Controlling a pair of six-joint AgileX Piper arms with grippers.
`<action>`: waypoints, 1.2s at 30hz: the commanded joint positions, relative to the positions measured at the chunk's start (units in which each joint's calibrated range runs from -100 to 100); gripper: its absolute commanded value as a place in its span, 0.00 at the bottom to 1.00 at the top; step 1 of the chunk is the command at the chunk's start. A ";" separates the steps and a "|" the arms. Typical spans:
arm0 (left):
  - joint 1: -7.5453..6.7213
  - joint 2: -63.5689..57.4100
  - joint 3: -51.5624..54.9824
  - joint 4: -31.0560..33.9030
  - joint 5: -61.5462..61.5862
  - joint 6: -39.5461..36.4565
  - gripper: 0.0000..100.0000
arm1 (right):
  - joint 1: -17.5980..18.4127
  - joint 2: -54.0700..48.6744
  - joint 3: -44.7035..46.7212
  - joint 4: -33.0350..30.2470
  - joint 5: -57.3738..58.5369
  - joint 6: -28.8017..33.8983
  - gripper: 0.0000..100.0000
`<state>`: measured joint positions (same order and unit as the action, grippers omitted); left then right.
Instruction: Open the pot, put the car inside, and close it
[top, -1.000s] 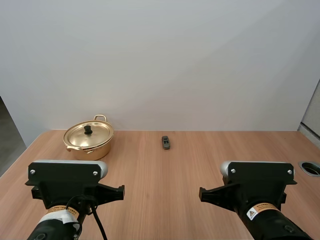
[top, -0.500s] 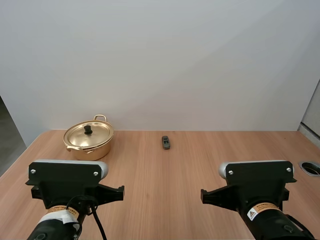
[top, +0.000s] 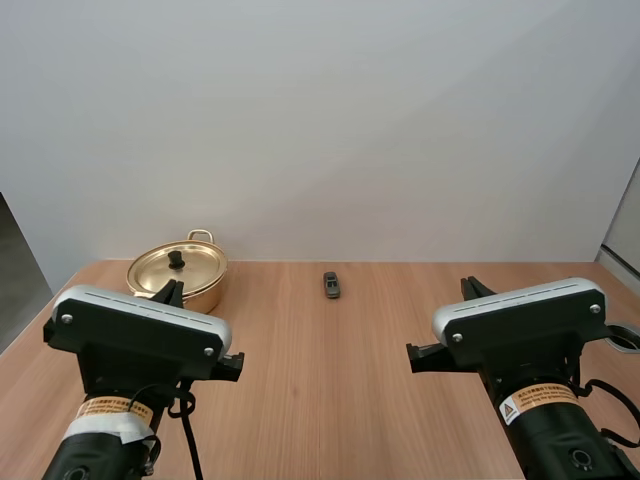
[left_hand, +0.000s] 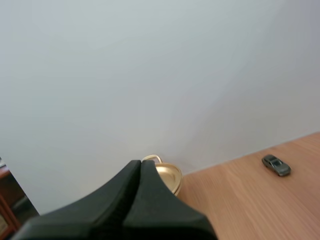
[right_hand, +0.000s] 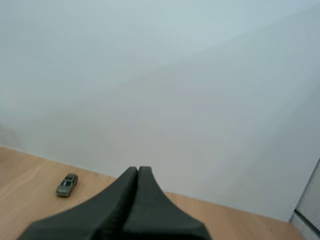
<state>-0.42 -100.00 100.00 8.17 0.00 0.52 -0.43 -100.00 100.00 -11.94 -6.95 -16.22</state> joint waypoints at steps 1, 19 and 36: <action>0.01 0.00 0.00 -0.12 -22.28 3.87 0.00 | 0.03 0.00 0.00 -2.43 -12.84 -3.37 0.00; 1.98 26.87 -42.71 2.05 52.06 -17.88 0.00 | 0.03 32.37 -41.83 25.03 61.88 -19.63 0.00; 9.66 74.78 -86.44 4.57 86.81 -12.82 0.00 | 0.03 74.85 -89.77 33.18 92.46 -17.86 0.00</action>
<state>8.17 -56.10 41.67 12.67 42.61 -13.95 -0.43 -54.12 47.90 20.46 38.18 -33.97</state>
